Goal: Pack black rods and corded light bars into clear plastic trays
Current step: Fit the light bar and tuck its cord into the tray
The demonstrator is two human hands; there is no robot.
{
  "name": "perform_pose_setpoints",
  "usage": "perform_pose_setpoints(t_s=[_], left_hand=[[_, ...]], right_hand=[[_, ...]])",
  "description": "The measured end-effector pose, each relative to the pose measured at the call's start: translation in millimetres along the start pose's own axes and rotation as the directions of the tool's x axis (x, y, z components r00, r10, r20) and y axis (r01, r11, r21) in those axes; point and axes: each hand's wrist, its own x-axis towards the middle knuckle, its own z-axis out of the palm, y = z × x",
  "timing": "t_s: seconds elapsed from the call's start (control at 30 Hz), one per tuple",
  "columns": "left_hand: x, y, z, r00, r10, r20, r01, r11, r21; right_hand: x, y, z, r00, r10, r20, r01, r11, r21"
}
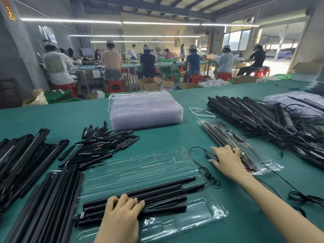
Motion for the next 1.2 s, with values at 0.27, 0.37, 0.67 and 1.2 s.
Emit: perform_pose_setpoints(t_s=[0.27, 0.37, 0.67, 1.2], left_hand=[[-1.5, -6.8, -7.2, 0.992, -0.022, 0.121, 0.029, 0.998, -0.055], [-1.0, -7.4, -9.8, 0.990, -0.051, 0.132, 0.059, 0.996, -0.059], [43.5, 64.2, -43.3, 0.884, -0.187, 0.428, 0.466, 0.408, -0.785], [90.1, 22.7, -39.7, 0.792, -0.300, 0.532, 0.609, 0.323, -0.724]], right_hand=[[-33.9, -5.8, -46.3, 0.896, 0.053, -0.441, 0.123, 0.925, 0.360], [-53.3, -8.5, -69.4, 0.926, 0.063, -0.371, 0.014, 0.980, 0.200], [-63.7, -31.8, -113.9, 0.800, -0.368, 0.474, -0.591, -0.343, 0.730], [-53.8, -60.1, -69.0, 0.856, -0.243, -0.457, 0.516, 0.464, 0.720]])
